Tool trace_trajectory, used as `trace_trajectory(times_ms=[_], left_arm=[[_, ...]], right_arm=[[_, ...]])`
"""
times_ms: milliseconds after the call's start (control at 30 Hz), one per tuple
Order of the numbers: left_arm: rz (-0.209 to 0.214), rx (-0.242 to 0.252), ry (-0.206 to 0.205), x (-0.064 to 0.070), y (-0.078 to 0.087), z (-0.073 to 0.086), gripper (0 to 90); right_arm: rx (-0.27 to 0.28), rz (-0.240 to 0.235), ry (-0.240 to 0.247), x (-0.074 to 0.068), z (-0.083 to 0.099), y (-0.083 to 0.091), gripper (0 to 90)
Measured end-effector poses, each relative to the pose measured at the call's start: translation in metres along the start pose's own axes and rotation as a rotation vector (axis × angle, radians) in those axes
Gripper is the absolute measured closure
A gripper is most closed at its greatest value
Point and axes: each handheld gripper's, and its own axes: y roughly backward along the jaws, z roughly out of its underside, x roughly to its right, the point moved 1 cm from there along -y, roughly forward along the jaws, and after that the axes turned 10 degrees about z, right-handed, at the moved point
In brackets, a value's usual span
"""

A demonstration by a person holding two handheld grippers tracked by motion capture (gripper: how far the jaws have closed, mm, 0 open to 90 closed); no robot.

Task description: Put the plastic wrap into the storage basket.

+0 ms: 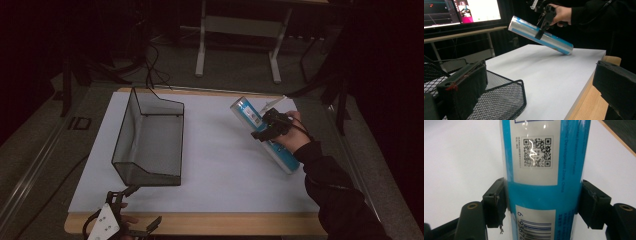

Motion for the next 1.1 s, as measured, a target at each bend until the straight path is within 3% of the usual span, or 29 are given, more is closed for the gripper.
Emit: trace_trajectory(times_ms=[133,200,233,333,667,967,1100], left_arm=[[0.0,-0.002,-0.004,0.0,0.0,0.0,0.2],[0.0,-0.002,-0.004,0.0,0.0,0.0,0.3],[-0.002,0.0,-0.002,0.0,0.0,0.0,0.3],[0.0,0.0,-0.001,0.0,0.0,0.0,0.2],[0.003,-0.002,-0.006,0.0,0.002,0.0,0.2],[0.011,0.012,-0.008,0.0,0.003,0.0,0.2],[0.015,0.009,-0.003,0.0,0.003,0.0,0.3]], right_arm=[[0.003,0.02,-0.089,0.011,0.002,-0.014,32.1],[0.003,0.023,-0.105,0.014,0.002,-0.017,32.1],[-0.004,0.016,-0.136,0.019,0.003,-0.026,32.1],[-0.042,0.021,-0.165,0.024,0.001,-0.038,32.1],[-0.175,0.024,-0.194,0.028,-0.005,-0.079,32.1],[-0.243,0.021,-0.183,0.025,-0.003,-0.102,32.0],[-0.255,0.015,-0.174,0.024,-0.003,-0.104,32.0]])
